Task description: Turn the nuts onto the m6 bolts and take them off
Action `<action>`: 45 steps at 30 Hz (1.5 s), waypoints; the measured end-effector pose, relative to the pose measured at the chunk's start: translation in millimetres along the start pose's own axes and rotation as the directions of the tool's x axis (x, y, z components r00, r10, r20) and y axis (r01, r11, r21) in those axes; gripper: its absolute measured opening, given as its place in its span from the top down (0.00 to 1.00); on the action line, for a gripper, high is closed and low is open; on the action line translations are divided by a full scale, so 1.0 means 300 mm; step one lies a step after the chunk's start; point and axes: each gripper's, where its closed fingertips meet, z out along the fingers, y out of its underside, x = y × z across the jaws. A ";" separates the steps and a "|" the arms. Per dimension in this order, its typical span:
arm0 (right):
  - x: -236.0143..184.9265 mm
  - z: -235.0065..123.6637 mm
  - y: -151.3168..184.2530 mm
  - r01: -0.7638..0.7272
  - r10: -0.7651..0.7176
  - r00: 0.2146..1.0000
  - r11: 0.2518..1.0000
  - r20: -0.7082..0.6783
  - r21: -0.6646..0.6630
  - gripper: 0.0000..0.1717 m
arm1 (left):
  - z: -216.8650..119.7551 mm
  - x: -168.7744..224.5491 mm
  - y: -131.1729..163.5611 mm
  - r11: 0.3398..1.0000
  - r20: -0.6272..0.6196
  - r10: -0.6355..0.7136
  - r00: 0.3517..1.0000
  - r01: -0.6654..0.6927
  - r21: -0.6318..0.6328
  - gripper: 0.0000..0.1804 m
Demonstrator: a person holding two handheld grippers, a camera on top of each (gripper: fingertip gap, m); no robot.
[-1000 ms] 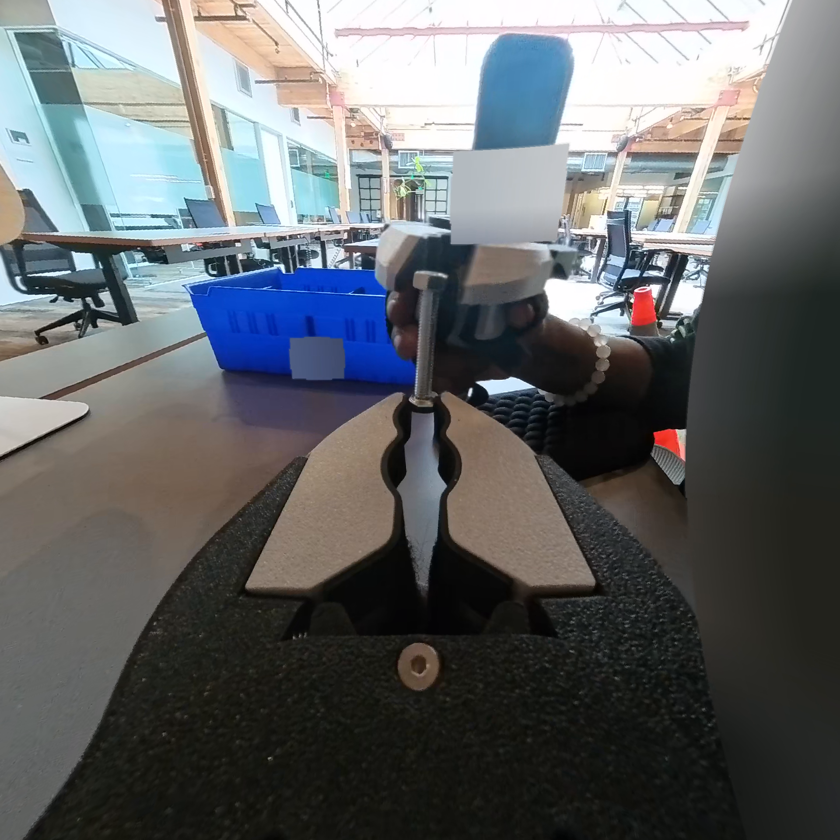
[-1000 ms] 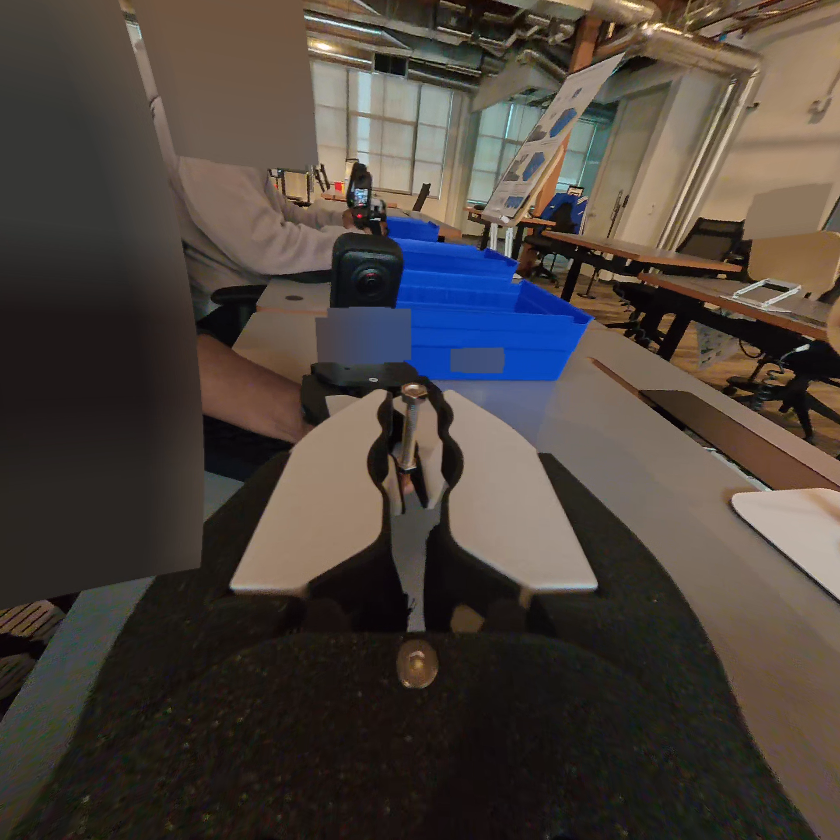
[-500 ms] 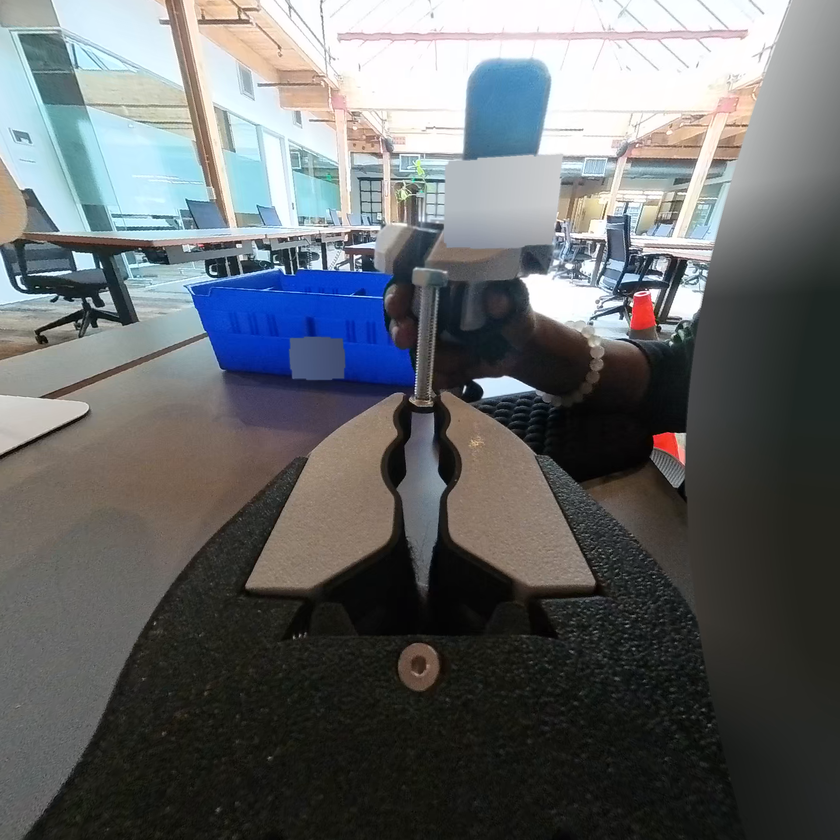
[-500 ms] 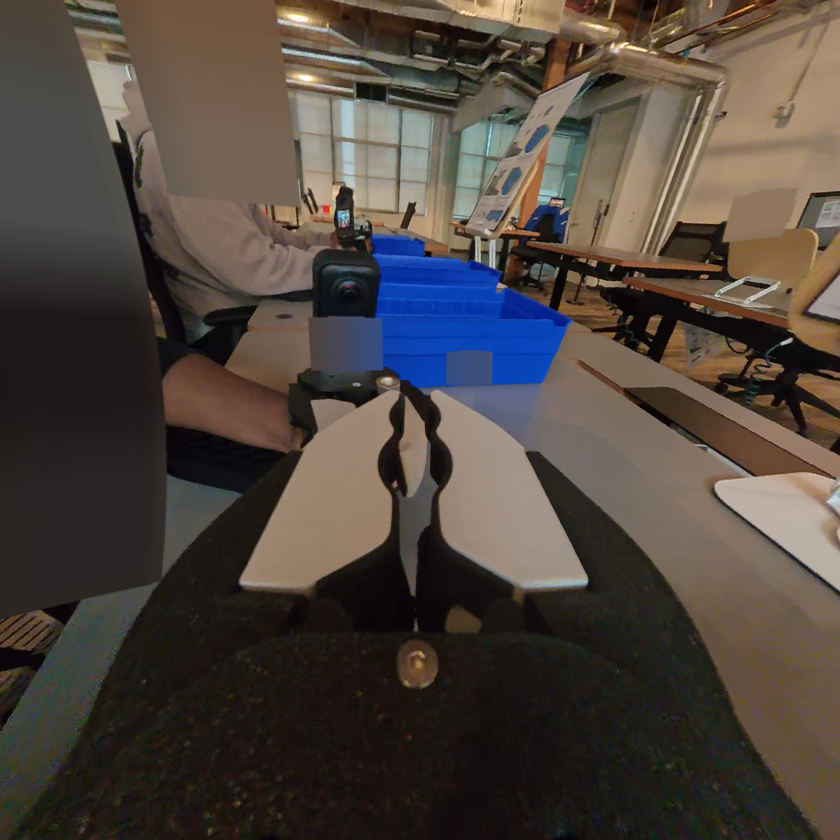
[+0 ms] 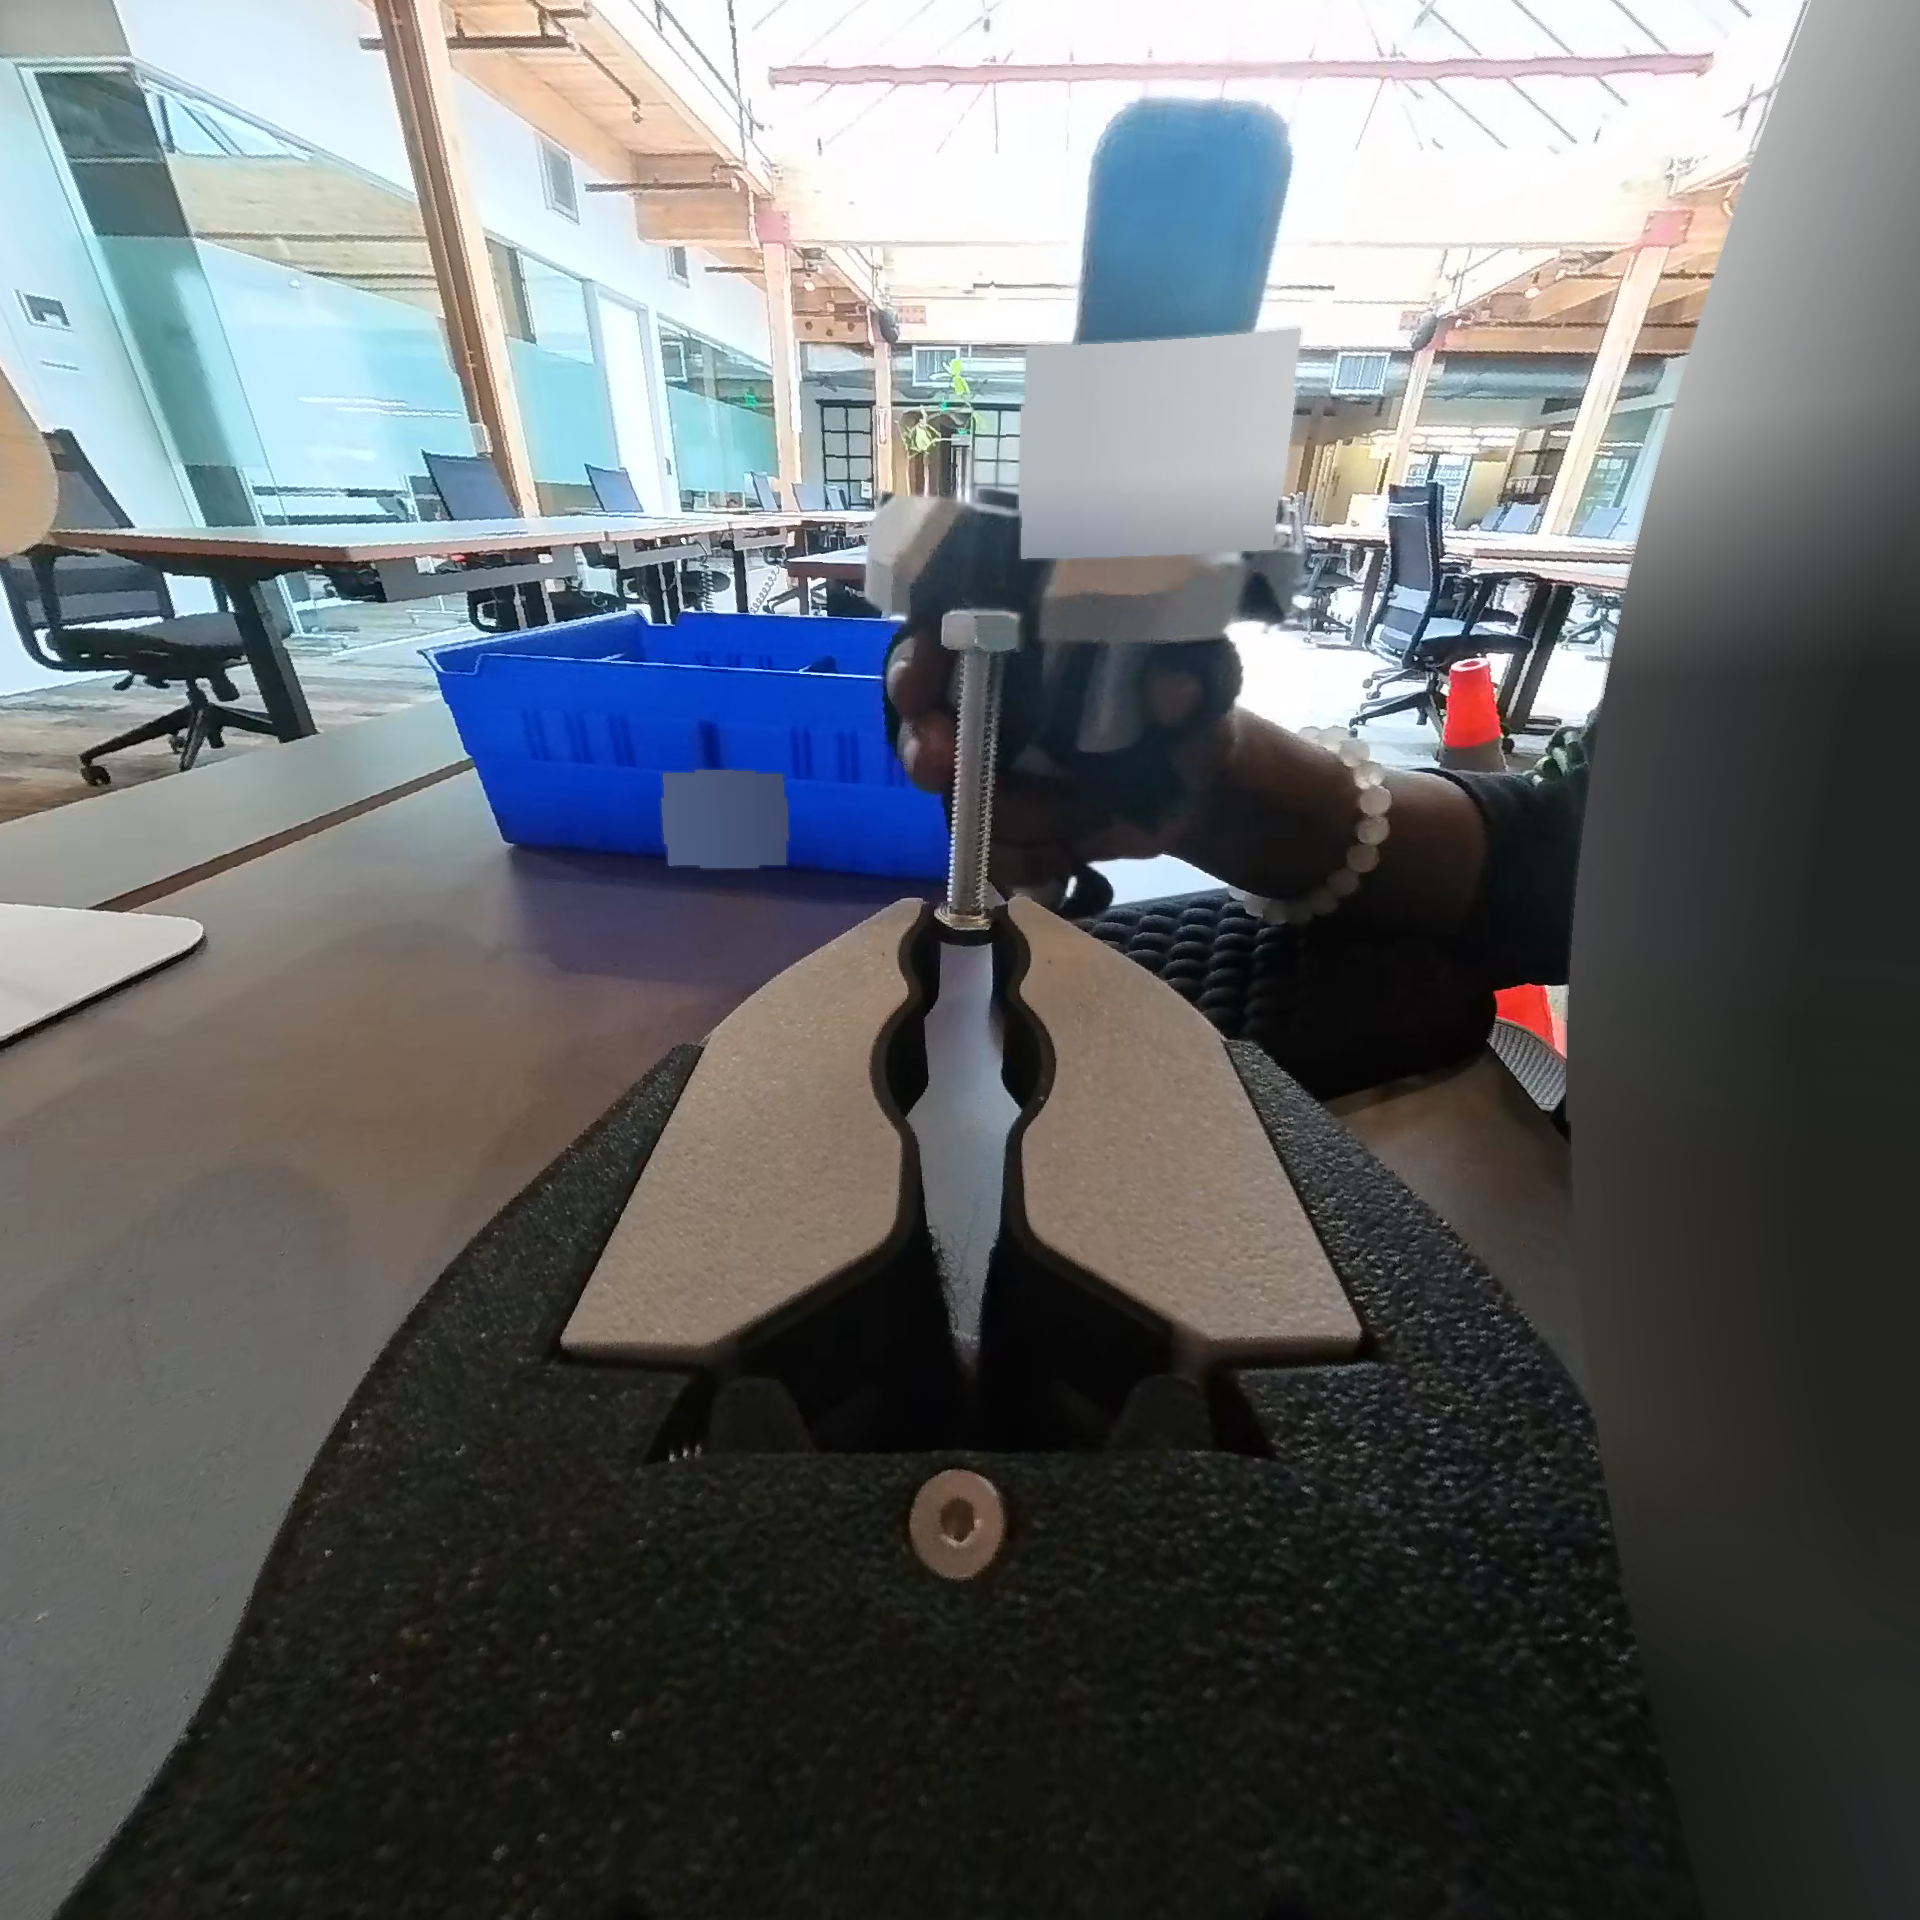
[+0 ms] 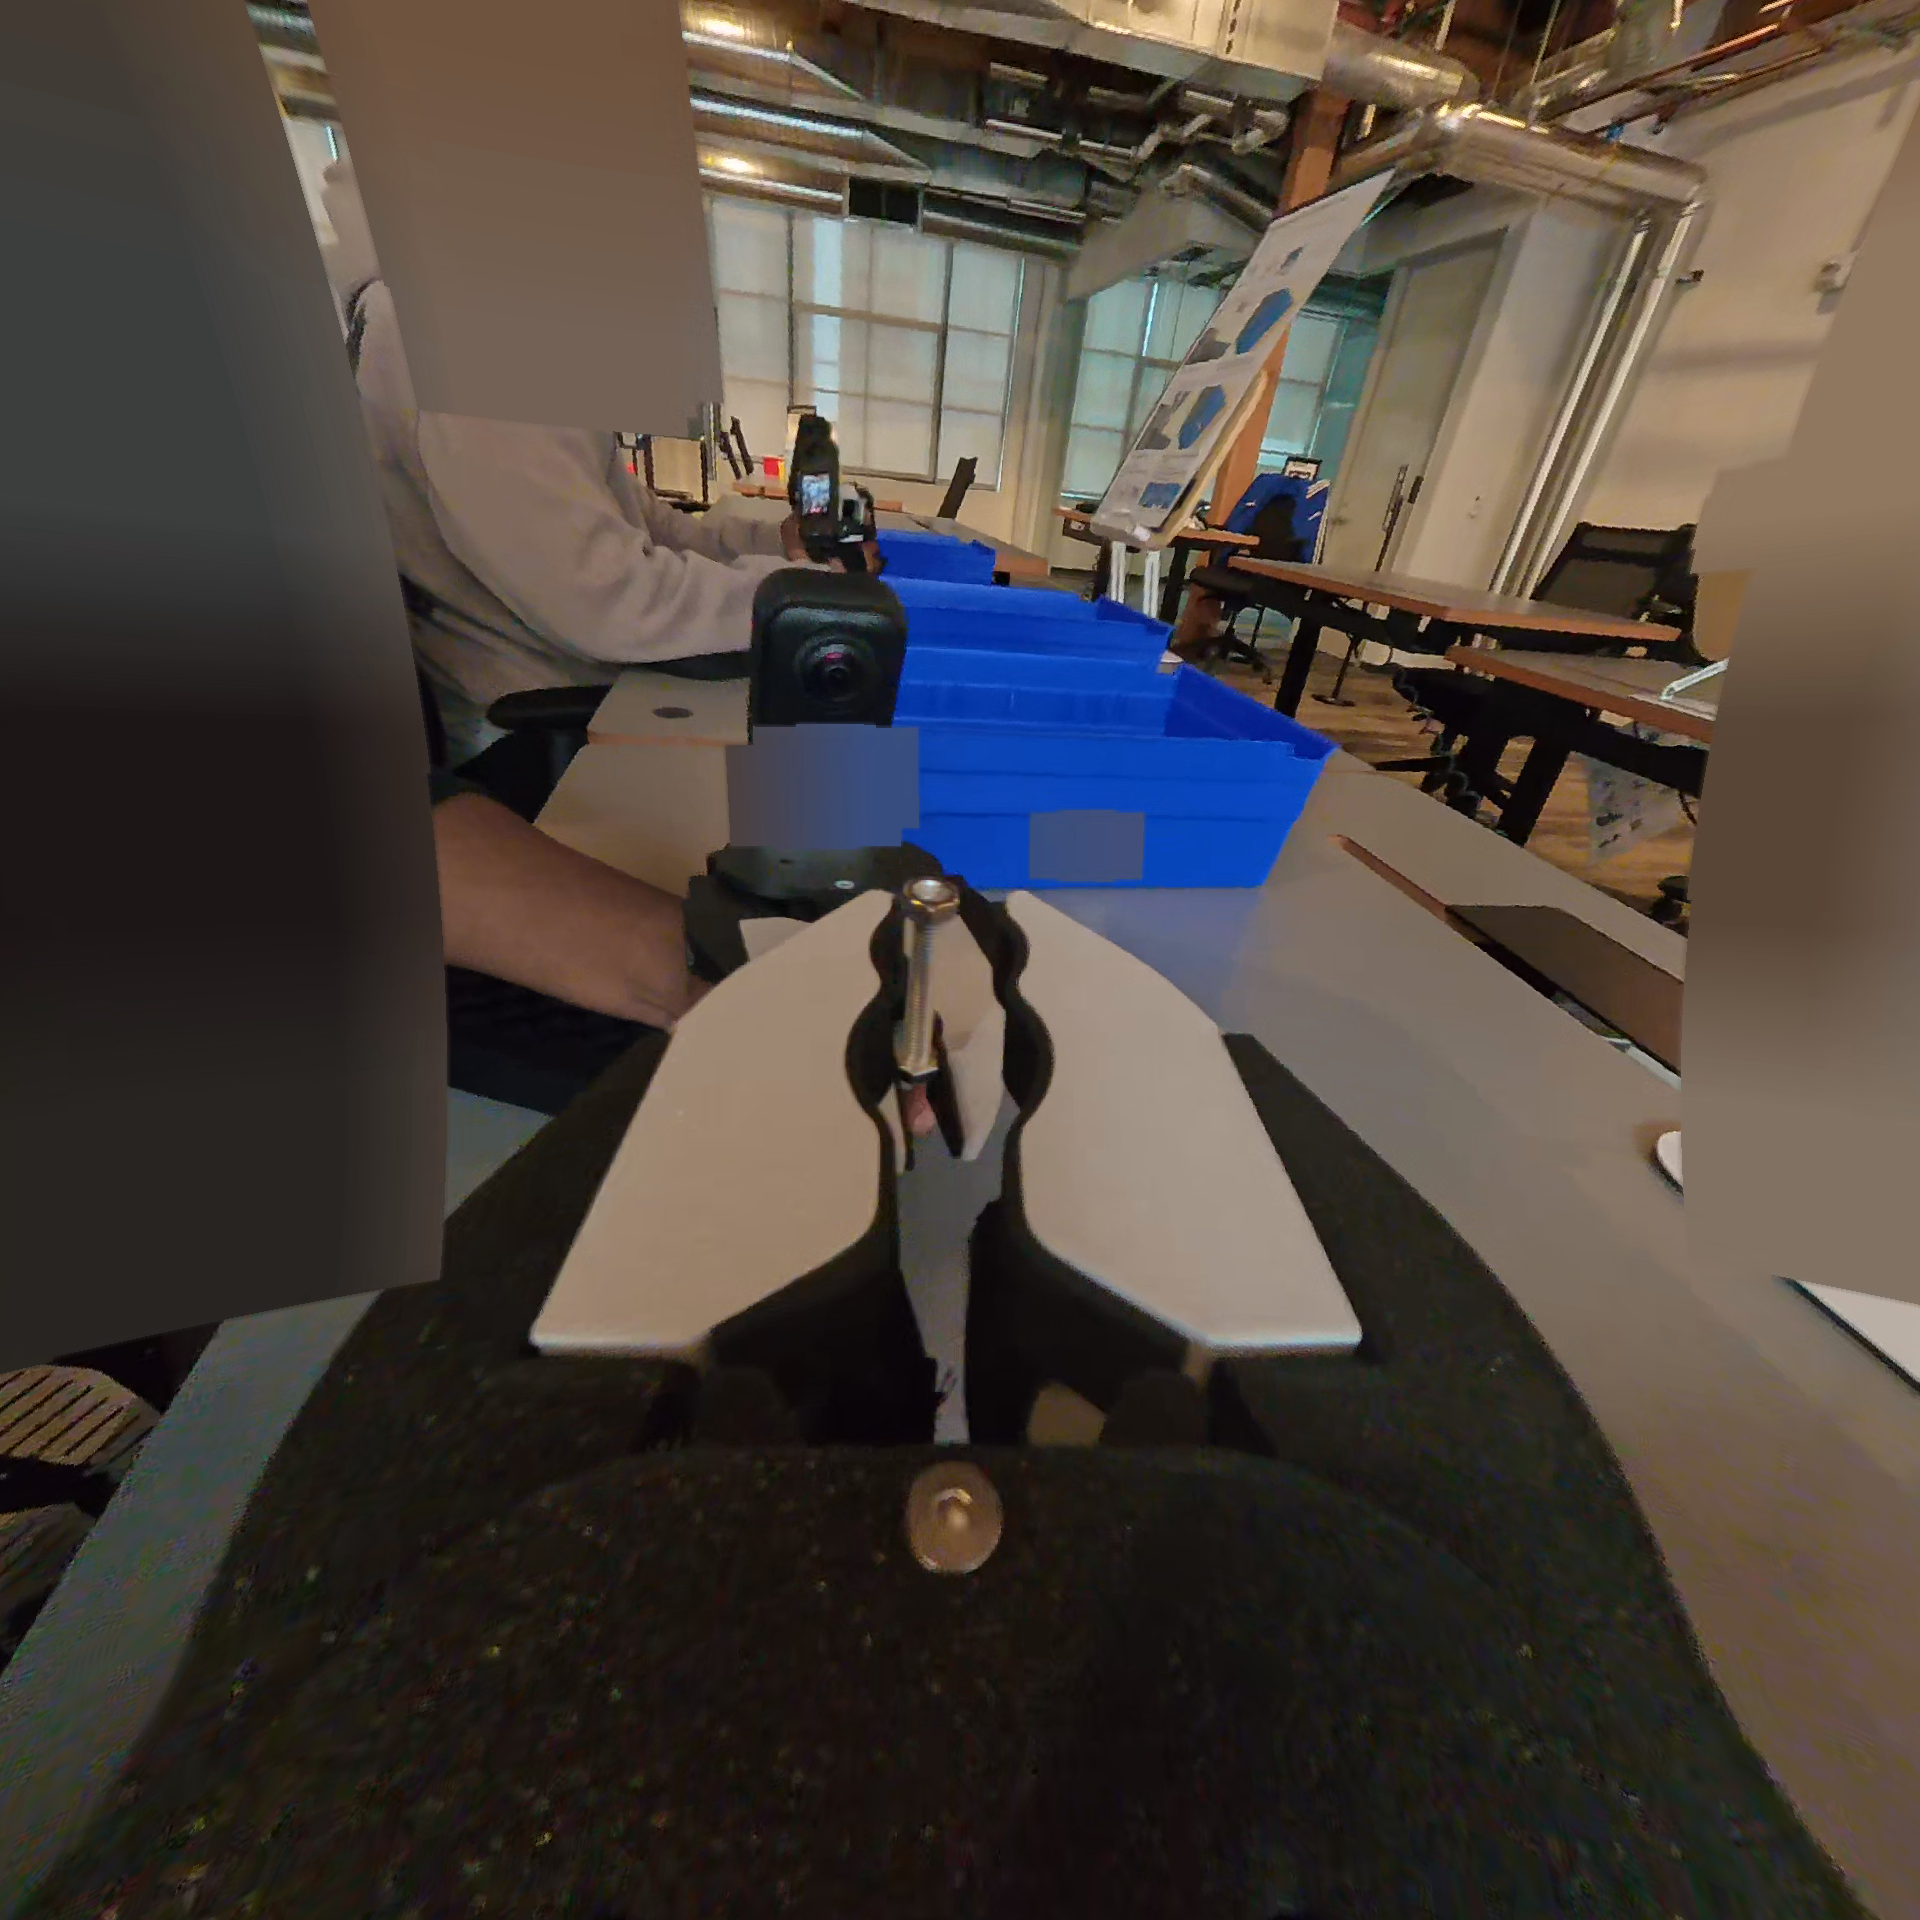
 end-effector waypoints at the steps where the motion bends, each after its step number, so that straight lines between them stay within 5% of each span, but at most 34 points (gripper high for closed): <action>1: -0.010 0.012 0.005 0.009 -0.009 1.000 1.000 0.005 -0.013 0.89 | 0.000 0.000 0.000 1.000 0.000 0.000 1.000 0.000 0.000 0.95; 7: 0.022 -0.012 0.008 -0.007 0.007 1.000 1.000 -0.026 -0.005 0.96 | -0.001 -0.001 -0.001 1.000 0.000 -0.001 1.000 0.001 0.004 0.95; 13: -0.015 0.022 0.009 0.020 -0.020 1.000 1.000 0.001 -0.024 0.89 | 0.001 0.001 0.001 1.000 -0.001 0.004 1.000 -0.004 -0.002 0.95; 19: 0.022 -0.014 0.002 -0.011 0.011 1.000 1.000 -0.023 0.006 0.96 | 0.000 -0.003 -0.002 1.000 0.003 -0.003 1.000 0.003 0.005 0.95; 32: 0.012 -0.021 0.001 0.004 -0.004 1.000 1.000 -0.002 -0.004 0.93 | 0.000 -0.001 0.000 1.000 0.000 0.001 1.000 -0.001 0.002 0.95; 37: -0.006 -0.017 -0.012 0.058 -0.053 0.997 0.993 0.055 -0.105 0.86 | 0.001 -0.003 0.001 1.000 0.003 0.001 1.000 -0.001 -0.001 0.95; 41: -0.003 -0.036 -0.040 0.208 -0.114 0.965 0.882 0.237 -0.423 0.82 | 0.001 -0.003 0.002 1.000 0.003 0.000 1.000 0.000 -0.003 0.95; 45: -0.001 -0.023 -0.096 0.437 -0.151 0.876 0.651 0.458 -0.620 0.81 | 0.001 -0.002 0.001 1.000 0.003 0.001 1.000 -0.001 -0.002 0.95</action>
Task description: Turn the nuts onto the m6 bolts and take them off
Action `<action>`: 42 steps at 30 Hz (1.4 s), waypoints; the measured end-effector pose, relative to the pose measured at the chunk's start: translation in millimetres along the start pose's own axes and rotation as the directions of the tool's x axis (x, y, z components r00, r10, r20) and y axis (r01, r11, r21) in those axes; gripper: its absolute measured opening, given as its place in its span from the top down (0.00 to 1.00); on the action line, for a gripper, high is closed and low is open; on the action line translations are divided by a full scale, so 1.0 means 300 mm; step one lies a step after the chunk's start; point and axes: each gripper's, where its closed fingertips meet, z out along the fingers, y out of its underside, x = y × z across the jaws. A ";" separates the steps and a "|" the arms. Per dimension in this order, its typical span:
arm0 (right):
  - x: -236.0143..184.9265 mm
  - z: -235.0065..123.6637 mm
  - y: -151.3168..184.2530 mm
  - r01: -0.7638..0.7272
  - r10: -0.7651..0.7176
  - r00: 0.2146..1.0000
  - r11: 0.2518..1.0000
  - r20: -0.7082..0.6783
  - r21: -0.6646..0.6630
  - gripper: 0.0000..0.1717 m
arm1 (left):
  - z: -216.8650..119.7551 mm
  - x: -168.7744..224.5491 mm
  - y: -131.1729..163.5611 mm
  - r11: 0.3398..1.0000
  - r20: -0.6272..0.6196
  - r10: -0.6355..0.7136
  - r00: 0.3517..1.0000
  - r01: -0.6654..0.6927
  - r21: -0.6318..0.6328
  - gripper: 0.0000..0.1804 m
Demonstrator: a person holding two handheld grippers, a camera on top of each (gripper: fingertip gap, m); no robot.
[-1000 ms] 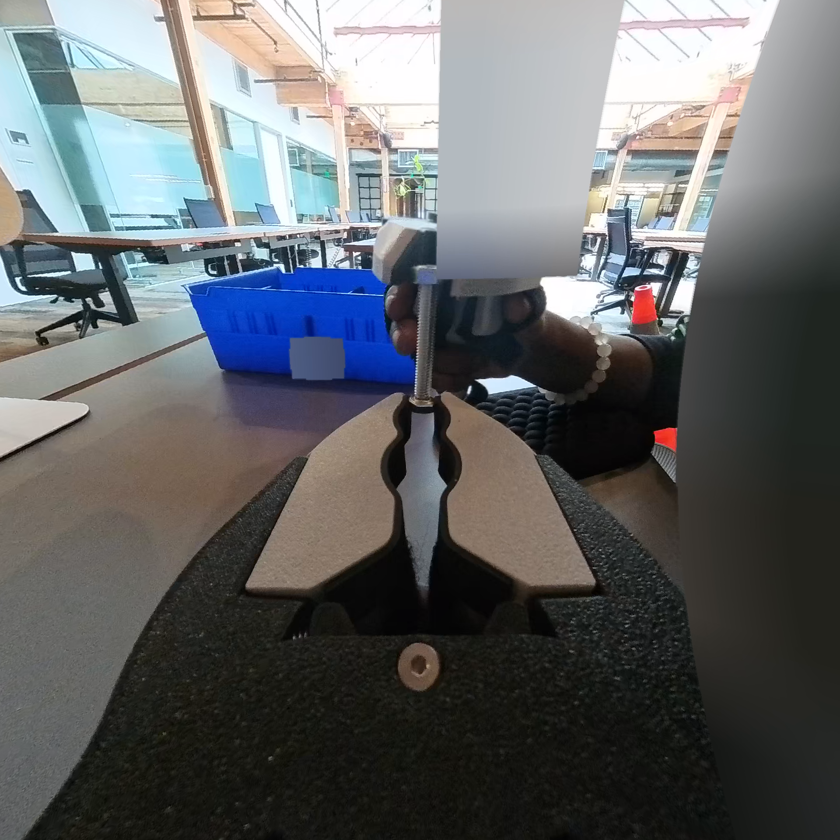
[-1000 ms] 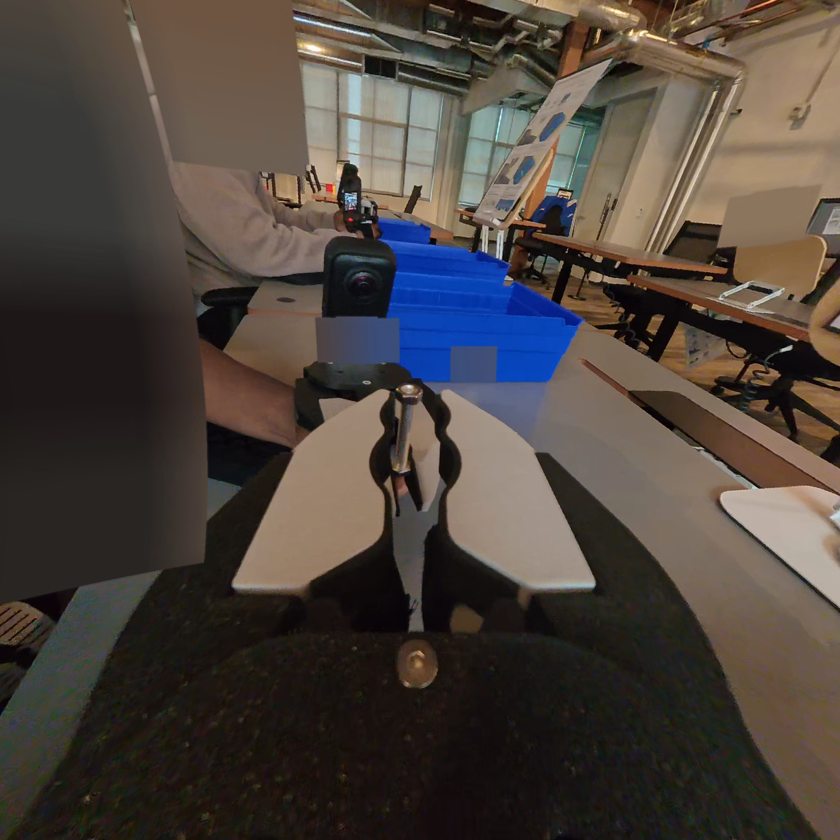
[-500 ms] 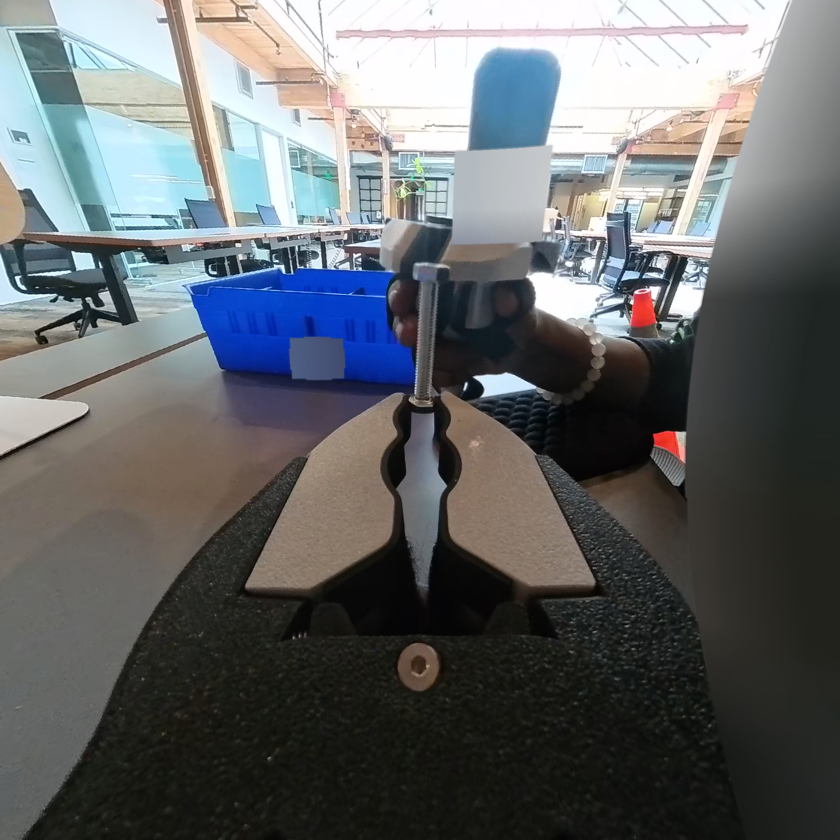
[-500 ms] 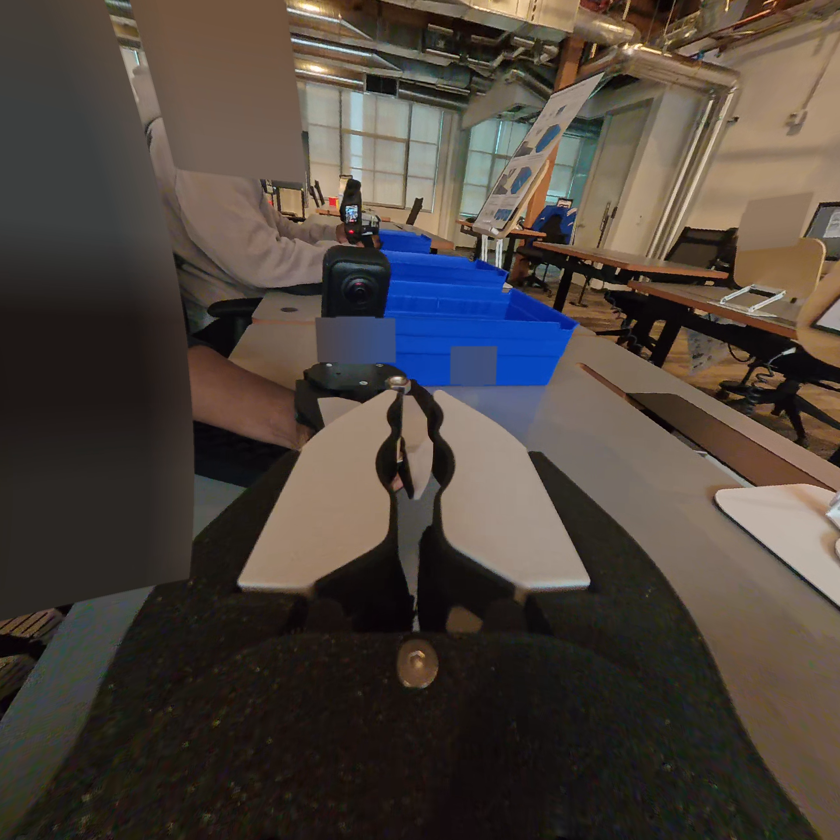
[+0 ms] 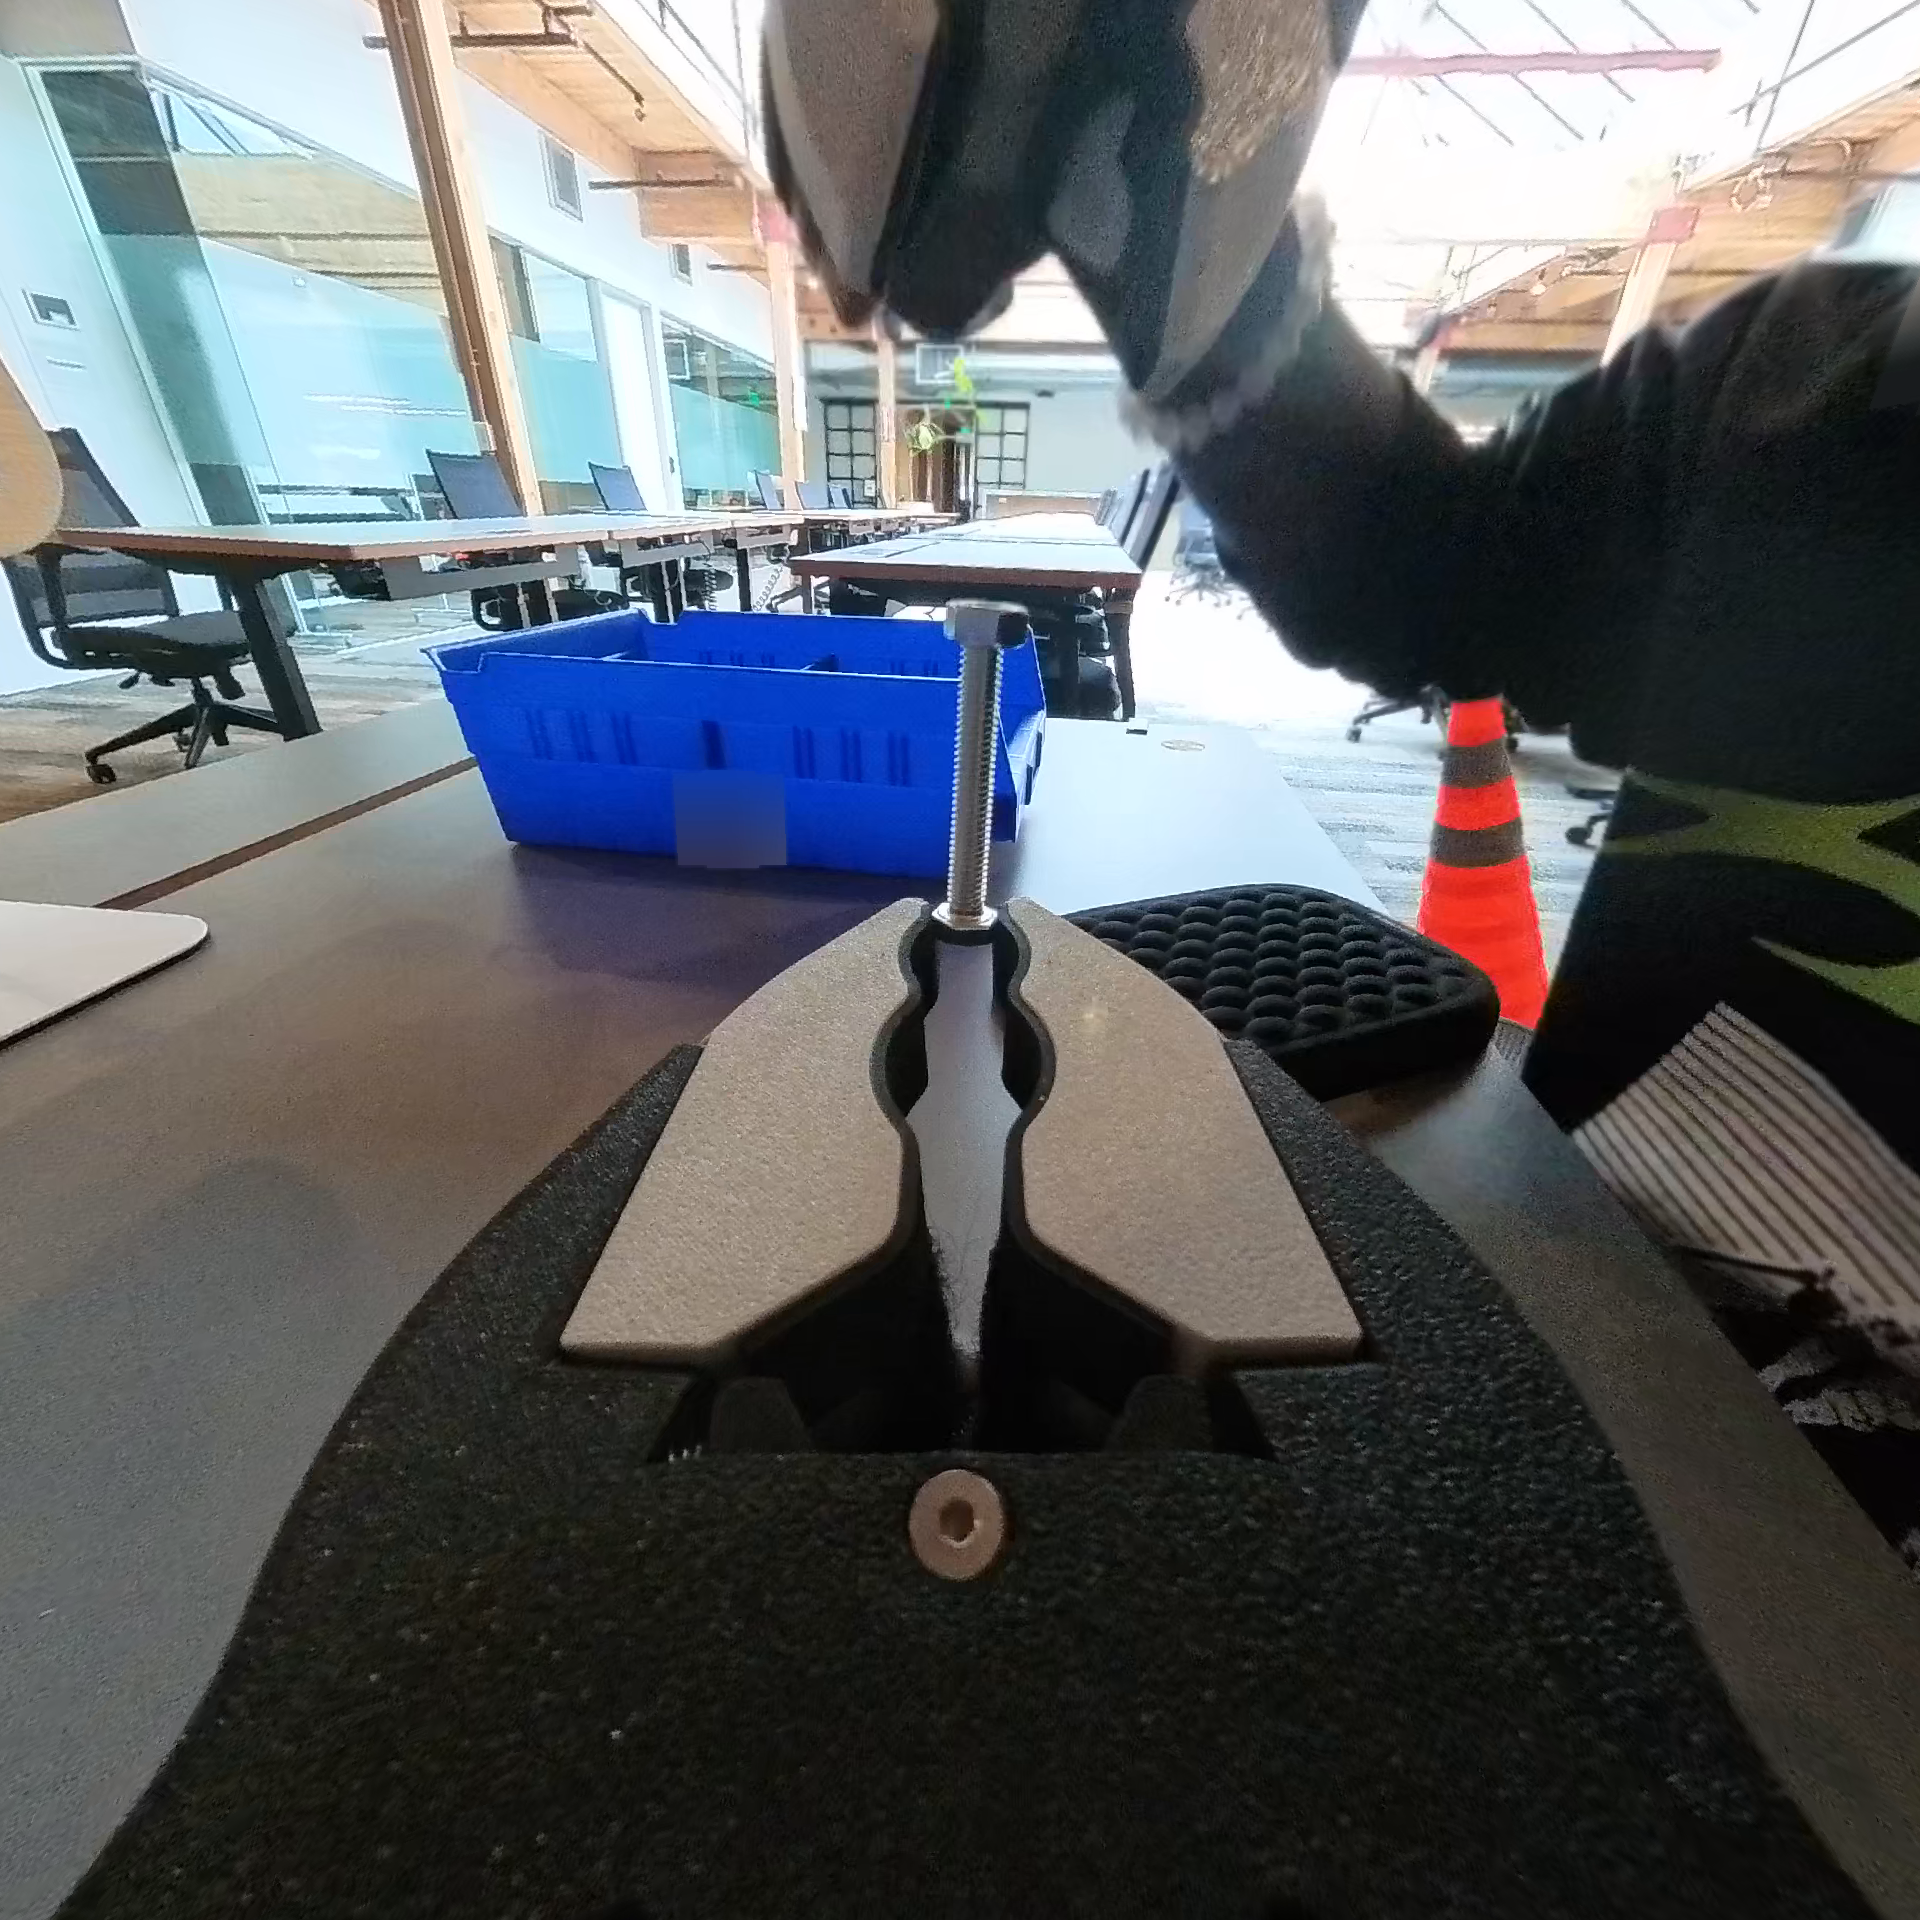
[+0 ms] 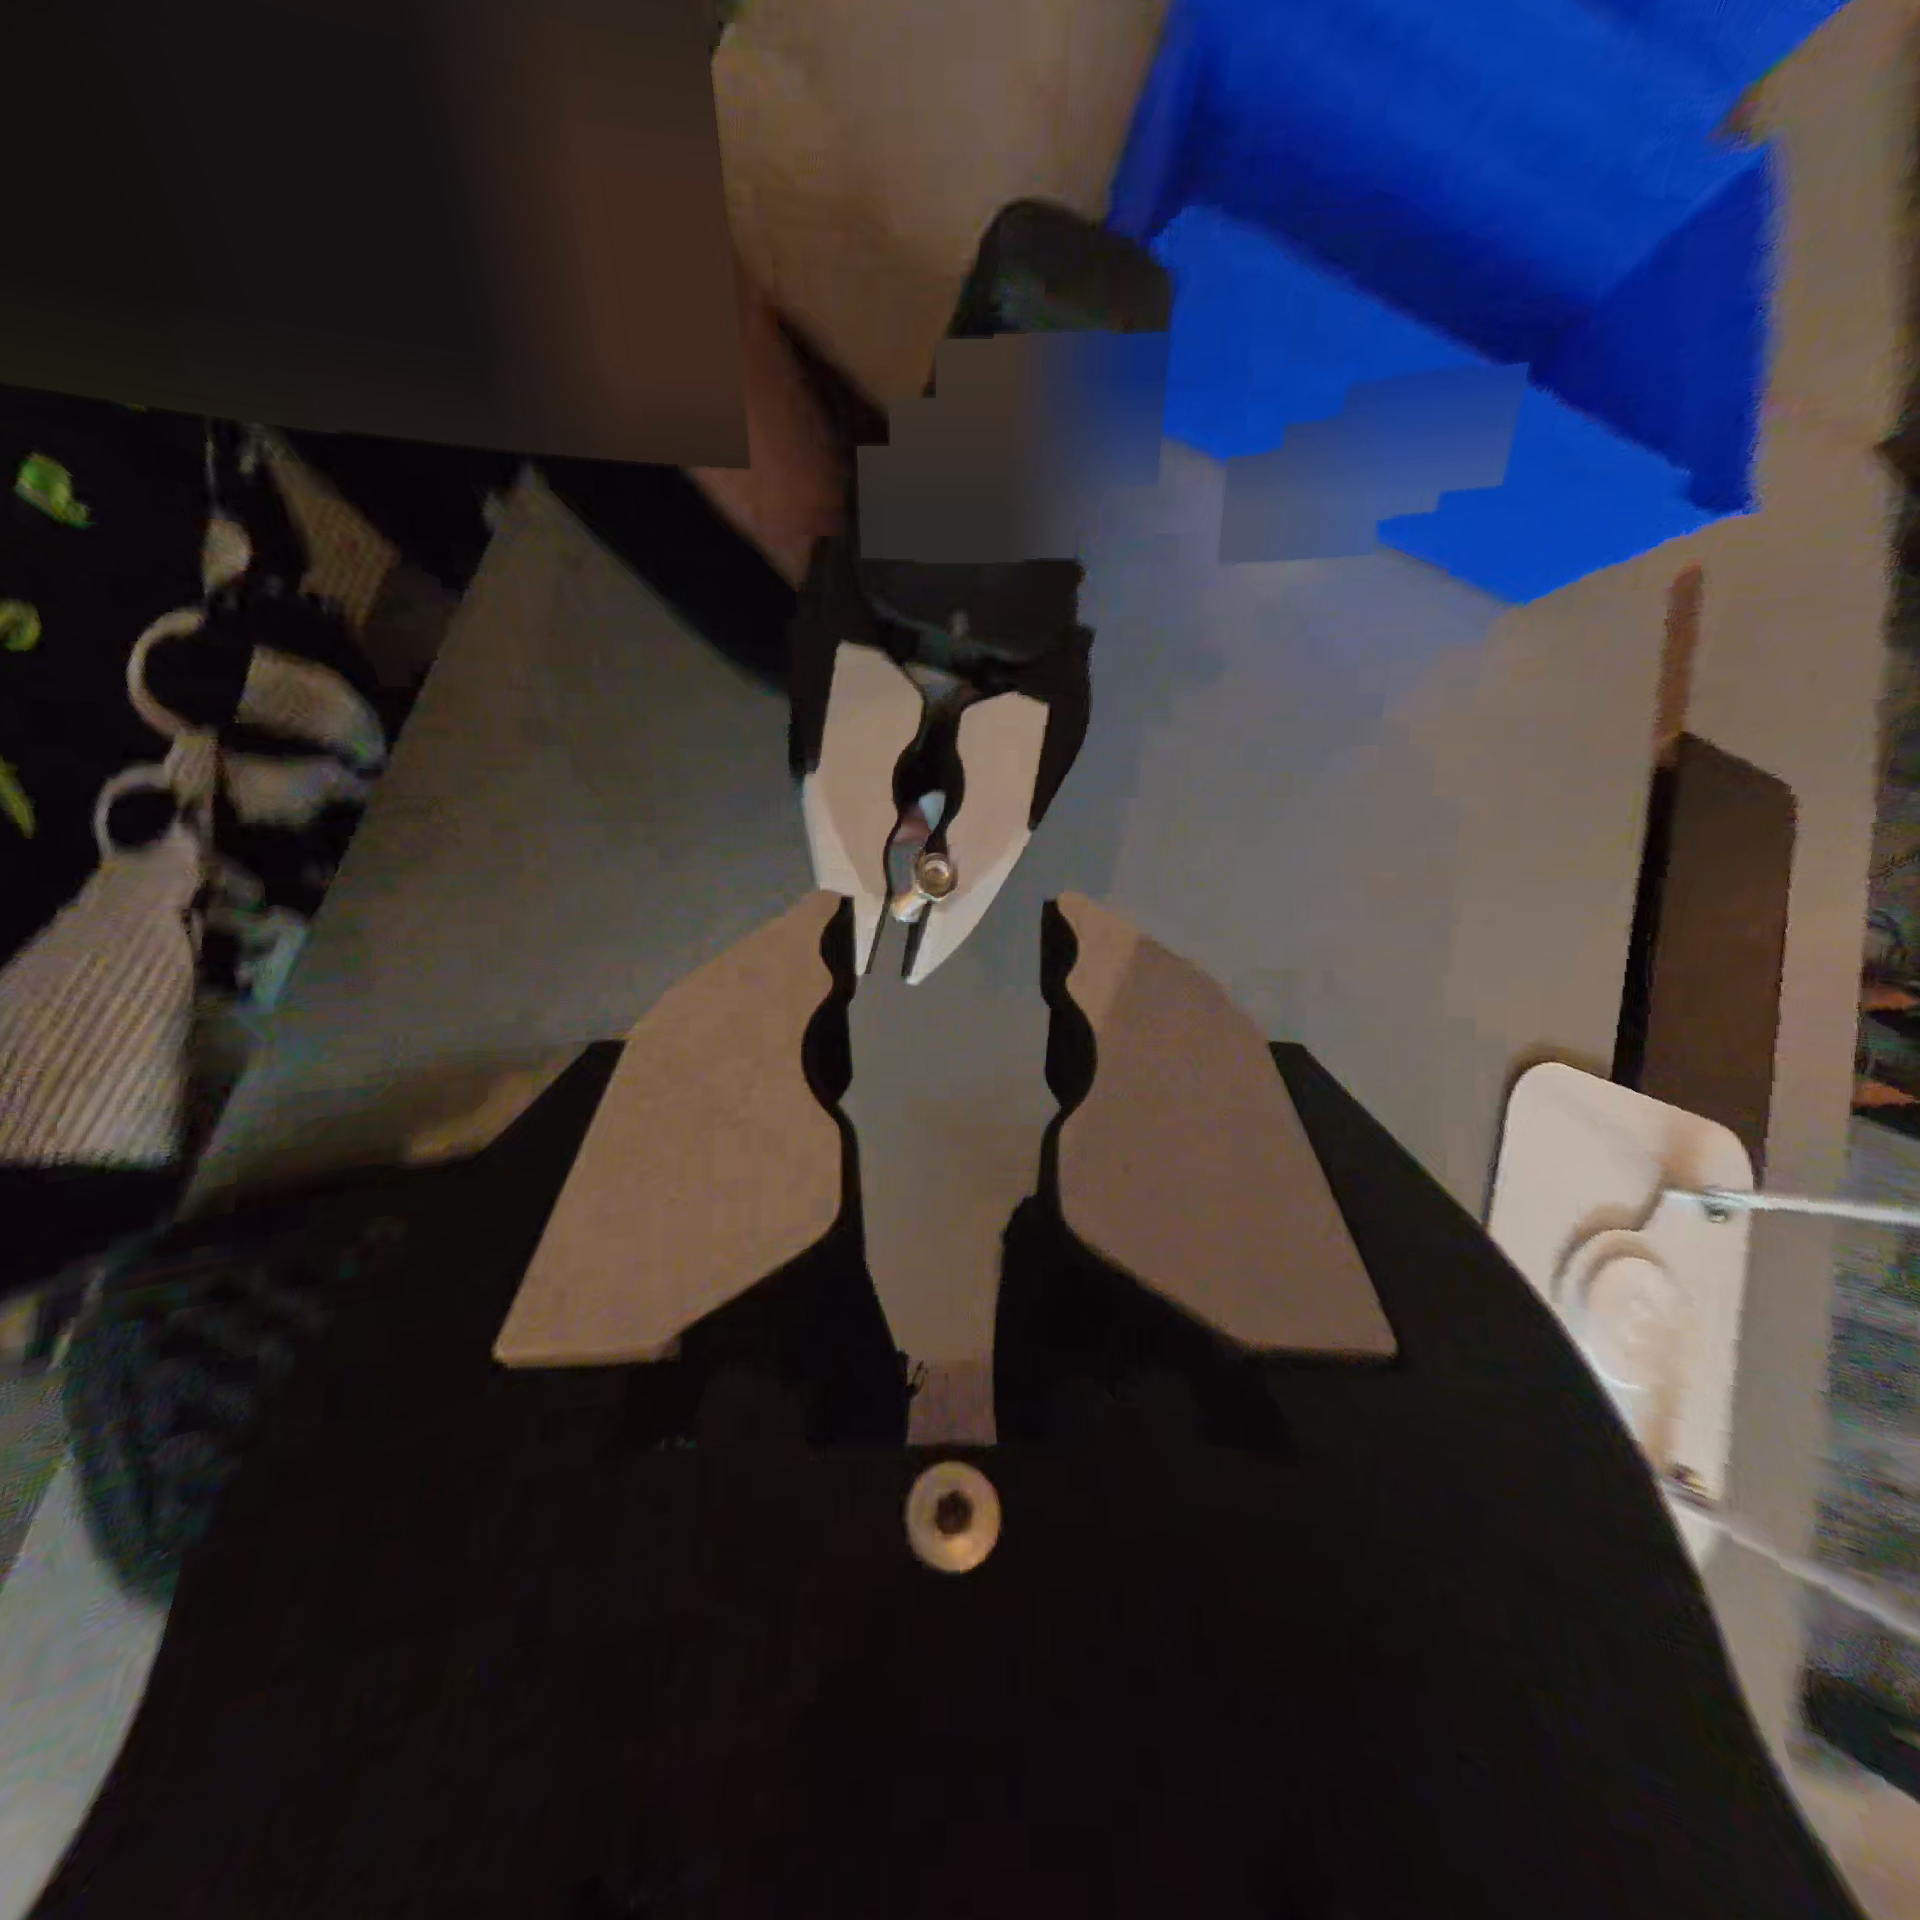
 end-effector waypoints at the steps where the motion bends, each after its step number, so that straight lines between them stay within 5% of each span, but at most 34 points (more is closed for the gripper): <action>1: -0.005 0.003 -0.005 0.047 -0.043 0.998 0.996 0.053 -0.081 0.80 | -0.001 -0.001 -0.001 1.000 0.001 -0.001 1.000 0.001 0.001 0.95; 7: -0.036 0.071 0.016 0.321 -0.220 0.931 0.874 0.290 -0.365 0.80 | -0.001 0.002 0.000 1.000 -0.003 0.004 1.000 -0.004 -0.001 0.95; 15: -0.026 0.128 0.043 0.428 -0.285 0.885 0.809 0.368 -0.402 0.85 | -0.001 0.002 -0.001 1.000 -0.004 0.004 1.000 -0.004 0.000 0.95; 31: 0.002 0.082 0.016 0.446 -0.329 0.884 0.808 0.333 -0.385 0.94 | -0.002 0.002 -0.001 1.000 -0.002 0.004 1.000 -0.004 0.001 0.95; 36: 0.034 -0.018 0.025 0.388 -0.302 0.918 0.821 0.258 -0.418 0.94 | -0.002 0.002 -0.001 1.000 -0.002 0.003 1.000 -0.003 0.002 0.95; 42: 0.064 -0.215 0.193 0.160 -0.128 0.987 0.852 0.098 -0.499 0.94 | -0.003 0.000 -0.002 1.000 0.000 0.001 1.000 -0.001 0.004 0.95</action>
